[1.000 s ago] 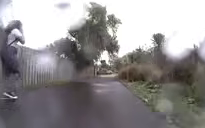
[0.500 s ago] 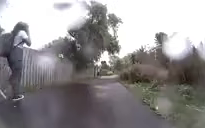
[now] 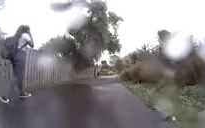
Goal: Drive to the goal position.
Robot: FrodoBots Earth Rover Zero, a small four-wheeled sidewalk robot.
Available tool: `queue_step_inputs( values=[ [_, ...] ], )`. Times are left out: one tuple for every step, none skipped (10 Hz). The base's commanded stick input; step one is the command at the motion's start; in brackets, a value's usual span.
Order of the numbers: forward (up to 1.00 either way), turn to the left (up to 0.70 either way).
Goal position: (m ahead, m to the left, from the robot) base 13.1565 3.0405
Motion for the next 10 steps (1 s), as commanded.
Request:
queue_step_inputs(
  values=[
    [0.85, 0.0],
    [0.85, 0.0],
    [0.85, 0.0],
    [0.85, 0.0],
    [0.85, 0.0],
    [0.85, 0.0],
    [0.85, 0.0],
    [0.85, 0.0],
    [0.85, 0.0],
    [0.85, 0.0]
  ],
)
